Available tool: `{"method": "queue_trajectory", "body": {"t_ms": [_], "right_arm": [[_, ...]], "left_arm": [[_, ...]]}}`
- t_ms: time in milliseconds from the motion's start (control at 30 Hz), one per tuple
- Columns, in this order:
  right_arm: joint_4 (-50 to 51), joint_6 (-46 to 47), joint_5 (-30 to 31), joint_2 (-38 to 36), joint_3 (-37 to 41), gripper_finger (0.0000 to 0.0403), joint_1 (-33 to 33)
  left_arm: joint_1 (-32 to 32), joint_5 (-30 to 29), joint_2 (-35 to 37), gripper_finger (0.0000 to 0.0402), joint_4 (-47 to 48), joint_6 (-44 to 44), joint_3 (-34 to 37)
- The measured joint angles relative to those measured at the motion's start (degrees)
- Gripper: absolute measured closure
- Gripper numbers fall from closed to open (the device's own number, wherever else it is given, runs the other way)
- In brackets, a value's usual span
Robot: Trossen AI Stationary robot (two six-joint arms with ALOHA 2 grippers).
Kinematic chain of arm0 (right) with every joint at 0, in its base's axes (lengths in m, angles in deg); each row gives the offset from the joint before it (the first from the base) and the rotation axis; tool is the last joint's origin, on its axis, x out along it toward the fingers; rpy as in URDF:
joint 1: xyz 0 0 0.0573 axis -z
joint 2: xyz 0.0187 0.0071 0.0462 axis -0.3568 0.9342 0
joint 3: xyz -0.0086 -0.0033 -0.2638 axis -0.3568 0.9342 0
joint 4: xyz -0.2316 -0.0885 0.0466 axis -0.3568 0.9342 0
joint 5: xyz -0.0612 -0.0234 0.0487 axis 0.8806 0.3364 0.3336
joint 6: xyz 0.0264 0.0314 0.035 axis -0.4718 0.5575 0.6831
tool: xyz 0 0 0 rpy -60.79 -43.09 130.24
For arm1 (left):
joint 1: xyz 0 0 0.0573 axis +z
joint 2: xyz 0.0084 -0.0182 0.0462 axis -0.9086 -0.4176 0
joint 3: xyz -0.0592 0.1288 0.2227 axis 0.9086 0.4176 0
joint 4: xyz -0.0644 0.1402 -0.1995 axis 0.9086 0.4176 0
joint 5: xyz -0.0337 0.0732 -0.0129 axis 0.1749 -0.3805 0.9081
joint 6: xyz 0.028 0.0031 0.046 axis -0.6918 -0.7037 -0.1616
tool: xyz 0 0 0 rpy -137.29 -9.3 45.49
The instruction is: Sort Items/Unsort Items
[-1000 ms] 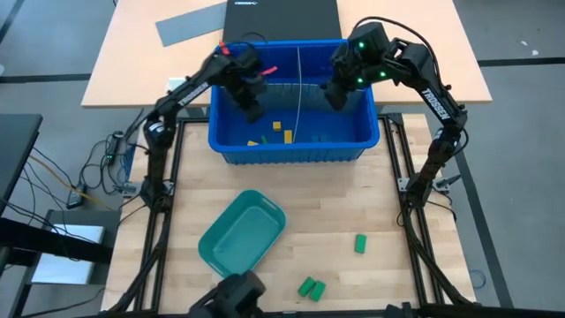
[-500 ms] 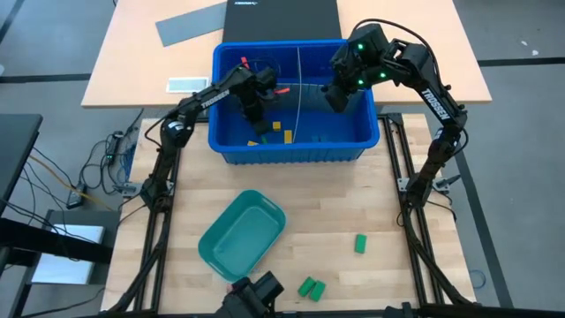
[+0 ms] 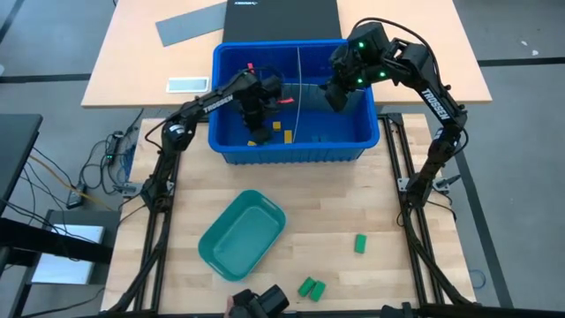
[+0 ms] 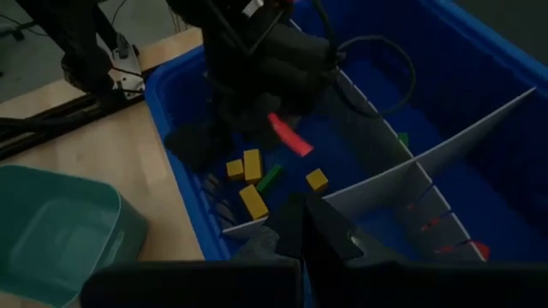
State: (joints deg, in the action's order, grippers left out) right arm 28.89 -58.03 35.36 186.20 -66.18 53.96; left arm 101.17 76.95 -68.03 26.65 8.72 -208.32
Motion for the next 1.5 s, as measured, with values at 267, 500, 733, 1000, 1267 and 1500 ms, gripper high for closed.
{"method": "queue_trajectory", "body": {"t_ms": [267, 500, 733, 1000, 1267, 1500], "right_arm": [[0.02, -0.07, -0.02, 0.0, 0.0, 0.0403, 0.0], [-0.06, -0.06, 0.0, 0.02, 0.0, 0.0403, -0.33], [-1.7, 1.96, 0.0, 0.02, 0.02, 0.0403, -1.52], [-2.94, 2.0, 1.13, 0.02, 0.02, 0.0403, -2.69], [-2.95, 1.98, 1.33, 0.02, 0.02, 0.0403, -2.69], [-3.36, 1.6, 1.33, 0.02, 0.02, 0.0403, -2.69]], "left_arm": [[-1.16, -3.8, -0.02, 0.0193, -2.35, 0.5, 0.0], [-0.78, -3.76, -0.02, 0.0193, -3.56, -0.5, 0.16], [-0.55, -2.25, -0.02, 0.0193, -3.59, -1.45, 3.4], [0.28, 0.58, 1.92, 0.0193, -3.95, -3.65, 5.93], [2.03, 1.51, 5.55, 0.0193, -5.16, -3.52, 6.16], [2.01, 1.92, 7.23, 0.0193, -6.76, -3.67, 6.16]]}}
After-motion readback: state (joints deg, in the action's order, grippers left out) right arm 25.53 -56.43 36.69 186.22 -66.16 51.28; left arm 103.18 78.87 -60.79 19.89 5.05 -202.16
